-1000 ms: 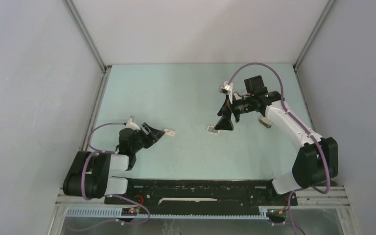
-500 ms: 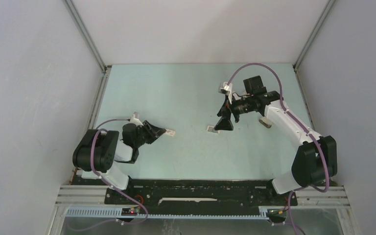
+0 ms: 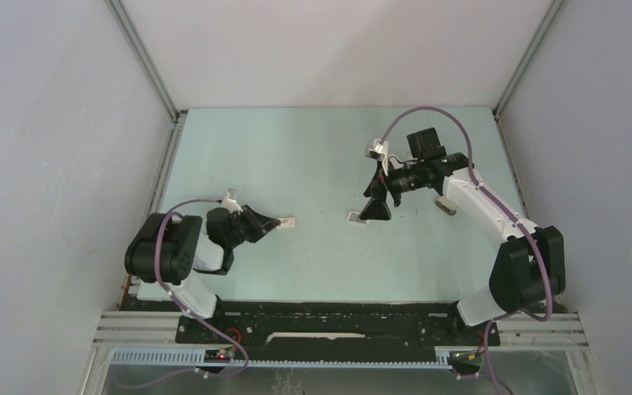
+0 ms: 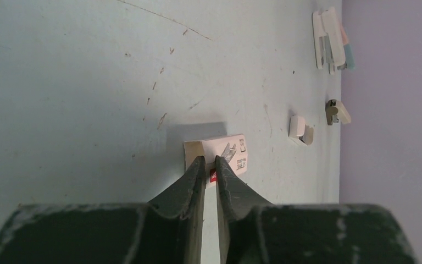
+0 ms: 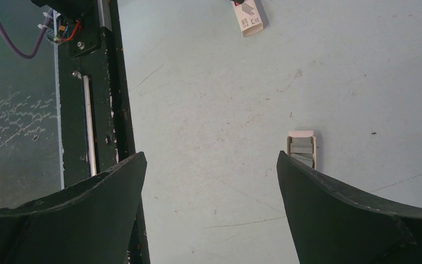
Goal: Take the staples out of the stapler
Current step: Adjust the shell at the center of the board.
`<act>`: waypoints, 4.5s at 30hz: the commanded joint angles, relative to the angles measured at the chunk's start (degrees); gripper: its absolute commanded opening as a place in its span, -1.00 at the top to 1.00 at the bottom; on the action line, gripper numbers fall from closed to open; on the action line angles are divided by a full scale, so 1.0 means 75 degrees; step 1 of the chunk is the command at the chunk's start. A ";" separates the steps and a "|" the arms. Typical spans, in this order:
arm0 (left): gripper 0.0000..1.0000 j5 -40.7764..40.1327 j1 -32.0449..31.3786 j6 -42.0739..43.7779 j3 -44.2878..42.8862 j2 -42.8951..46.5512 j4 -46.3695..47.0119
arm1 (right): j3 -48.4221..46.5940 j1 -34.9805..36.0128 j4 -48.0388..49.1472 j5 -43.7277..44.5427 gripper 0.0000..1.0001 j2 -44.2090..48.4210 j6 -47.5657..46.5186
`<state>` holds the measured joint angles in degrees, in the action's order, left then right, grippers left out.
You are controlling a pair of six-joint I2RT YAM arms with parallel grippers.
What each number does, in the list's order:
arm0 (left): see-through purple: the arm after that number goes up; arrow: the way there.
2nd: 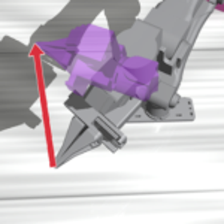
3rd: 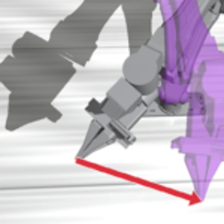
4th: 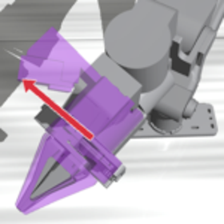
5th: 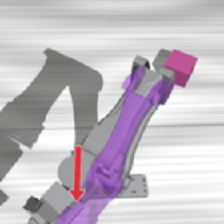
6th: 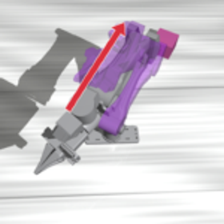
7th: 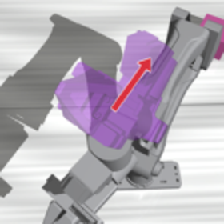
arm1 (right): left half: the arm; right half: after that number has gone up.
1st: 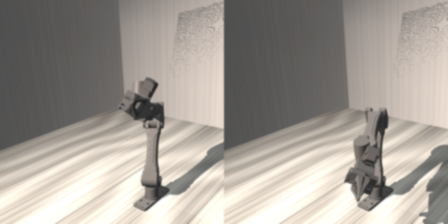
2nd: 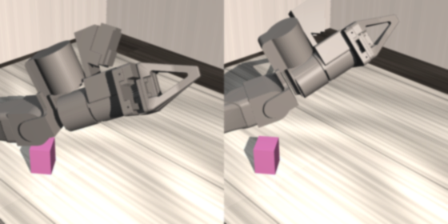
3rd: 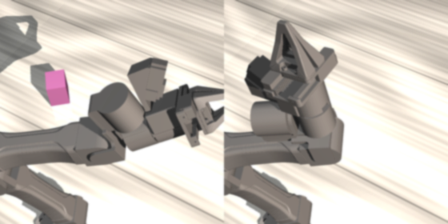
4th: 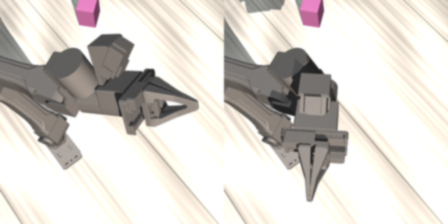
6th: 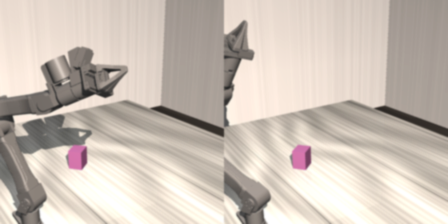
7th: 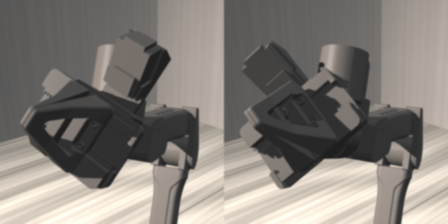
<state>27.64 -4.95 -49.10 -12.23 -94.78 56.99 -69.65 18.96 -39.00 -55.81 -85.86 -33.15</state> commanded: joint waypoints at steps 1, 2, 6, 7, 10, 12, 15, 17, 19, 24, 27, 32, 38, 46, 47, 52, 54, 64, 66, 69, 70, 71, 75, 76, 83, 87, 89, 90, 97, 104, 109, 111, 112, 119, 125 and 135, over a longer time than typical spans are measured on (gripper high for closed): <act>0.67 0.0364 -0.0035 0.0049 0.0024 -0.0124 0.0516 | -0.0031 0.0098 -0.0076 -0.0071 -0.97 -0.0082 -0.0157; 0.67 0.0410 -0.0070 0.0028 0.0035 -0.0159 0.0580 | -0.0038 0.0112 -0.0082 -0.0061 -0.96 -0.0088 -0.0152; 0.74 0.0647 -0.0179 -0.0120 0.0060 -0.0249 0.0833 | -0.0031 0.0109 -0.0096 -0.0033 -0.96 -0.0105 -0.0152; 0.75 0.0703 -0.0218 -0.0156 0.0060 -0.0253 0.0879 | -0.0036 0.0109 -0.0096 -0.0023 -0.96 -0.0113 -0.0152; 0.77 0.0818 -0.0395 -0.0261 0.0067 -0.0254 0.0997 | -0.0040 0.0113 -0.0090 -0.0021 -0.96 -0.0113 -0.0164; 0.78 0.0845 -0.0570 -0.0349 0.0085 -0.0232 0.1103 | -0.0037 0.0121 -0.0097 -0.0006 -0.96 -0.0137 -0.0170; 0.78 0.0801 -0.0936 -0.0505 0.0112 -0.0185 0.1315 | -0.0032 0.0119 -0.0112 0.0010 -0.96 -0.0151 -0.0197; 0.78 0.0749 -0.1176 -0.0637 0.0149 -0.0177 0.1498 | -0.0034 0.0120 -0.0121 0.0024 -0.96 -0.0159 -0.0228; 0.78 0.0626 -0.1425 -0.0779 0.0206 -0.0204 0.1736 | -0.0032 0.0120 -0.0160 0.0073 -0.96 -0.0174 -0.0290; 0.75 0.0235 -0.2024 -0.1178 0.0399 -0.0525 0.2527 | -0.0034 0.0238 -0.0460 0.0604 -0.96 -0.0269 -0.0853; 0.71 0.0112 -0.2242 -0.1289 0.0481 -0.0774 0.2863 | -0.0033 0.0408 -0.0652 0.1224 -0.97 -0.0400 -0.1385; 0.55 0.0014 -0.2352 -0.1244 0.0659 -0.0917 0.3029 | 0.0376 0.0519 -0.0295 0.1762 -0.99 -0.0488 -0.1944; 0.40 -0.0284 -0.2361 -0.1106 0.0976 -0.0378 0.2554 | 0.0490 0.0584 -0.0001 0.2269 -0.99 -0.0599 -0.2076; 0.33 -0.0673 -0.2355 -0.0687 0.1387 0.0815 0.1243 | 0.0492 0.0870 -0.0053 0.2180 -0.99 -0.0556 -0.2172; 0.33 -0.0725 -0.2352 -0.0643 0.1449 0.1057 0.1096 | 0.0494 0.0911 -0.0063 0.2038 -0.99 -0.0515 -0.2100; 0.34 -0.1411 -0.2353 -0.0043 0.1324 0.2888 -0.1220 | 0.0491 0.1194 0.0070 0.1469 -0.99 -0.0416 -0.1537; 0.34 -0.1967 -0.2358 0.0388 0.0919 0.3738 -0.2768 | 0.0439 0.1288 0.0317 0.1348 -0.98 -0.0454 -0.0856; 0.84 -0.3112 -0.2358 0.1780 -0.1373 0.2926 -0.5485 | 0.0378 0.1554 0.1756 0.1124 -0.11 -0.0864 0.2515; 0.87 -0.2829 -0.2370 0.1789 -0.1501 0.2392 -0.5209 | 0.0373 0.1616 0.1807 0.1214 0.20 -0.0967 0.2698; 0.87 -0.2473 -0.2500 0.1758 -0.1602 0.1825 -0.4845 | 0.0377 0.1654 0.1837 0.1421 0.59 -0.1159 0.2874; 0.88 -0.2422 -0.2574 0.1759 -0.1648 0.1722 -0.4810 | 0.0375 0.1651 0.1847 0.1540 0.66 -0.1219 0.2947; 0.88 -0.2368 -0.2661 0.1752 -0.1685 0.1646 -0.4786 | 0.0379 0.1645 0.1855 0.1672 0.69 -0.1288 0.2996; 0.87 -0.2221 -0.3109 0.1697 -0.1752 0.1441 -0.4624 | 0.0379 0.1593 0.1898 0.2013 0.69 -0.1434 0.3124; 0.88 -0.2181 -0.3242 0.1656 -0.1766 0.1374 -0.4593 | 0.0374 0.1560 0.1915 0.2071 0.68 -0.1447 0.3152; 0.87 -0.2109 -0.4244 0.1179 -0.1850 0.0935 -0.4018 | 0.0378 0.1340 0.1960 0.1969 0.36 -0.1493 0.3340; 0.86 -0.2555 -0.4382 0.0918 -0.1481 0.1384 -0.3972 | 0.0378 0.1425 0.1938 0.1983 -0.08 -0.1561 0.3243; 0.85 -0.2997 -0.4383 0.0952 -0.1199 0.1963 -0.4326 | 0.0373 0.1615 0.1942 0.2239 -0.27 -0.1601 0.3054; 0.84 -0.3195 -0.4375 0.0997 -0.1063 0.2343 -0.4569 | 0.0360 0.1757 0.1928 0.2417 -0.38 -0.1623 0.2908; 0.71 -0.5064 -0.4375 0.1491 -0.0505 0.6103 -0.7407 | -0.0438 0.3121 0.1531 0.4565 -0.71 -0.2311 0.1678; 0.50 -0.6012 -0.4360 0.1559 -0.0556 0.9240 -0.9778 | -0.1883 0.3582 0.0876 0.5466 -0.90 -0.3506 0.1925; 0.49 -0.6046 -0.4363 0.1487 -0.0521 0.9872 -1.0289 | -0.2411 0.3739 0.0514 0.5706 -0.99 -0.4110 0.2052; 0.49 -0.6030 -0.4356 0.1447 -0.0466 0.9949 -1.0329 | -0.2434 0.3780 0.0463 0.5728 -0.97 -0.4182 0.2054; 0.49 -0.6010 -0.4366 0.1424 -0.0442 0.9955 -1.0329 | -0.2416 0.3815 0.0450 0.5704 -0.95 -0.4213 0.2052; 0.48 -0.5930 -0.4364 0.1382 -0.0376 1.0062 -1.0335 | -0.2323 0.4072 0.0447 0.5972 -0.70 -0.4416 0.2035; 0.48 -0.5861 -0.4364 0.1334 -0.0338 1.0252 -1.0411 | -0.2192 0.4071 0.0370 0.5987 -0.45 -0.4474 0.1981; 0.49 -0.5600 -0.4364 0.1367 -0.0352 1.0409 -1.0449 | -0.1419 0.3976 0.0393 0.5881 -0.07 -0.3852 0.1463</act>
<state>-15.31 -37.76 -38.98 -16.03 -17.69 -21.39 -83.40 49.10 -33.82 -11.40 -117.05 -20.14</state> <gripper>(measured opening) 0.256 0.555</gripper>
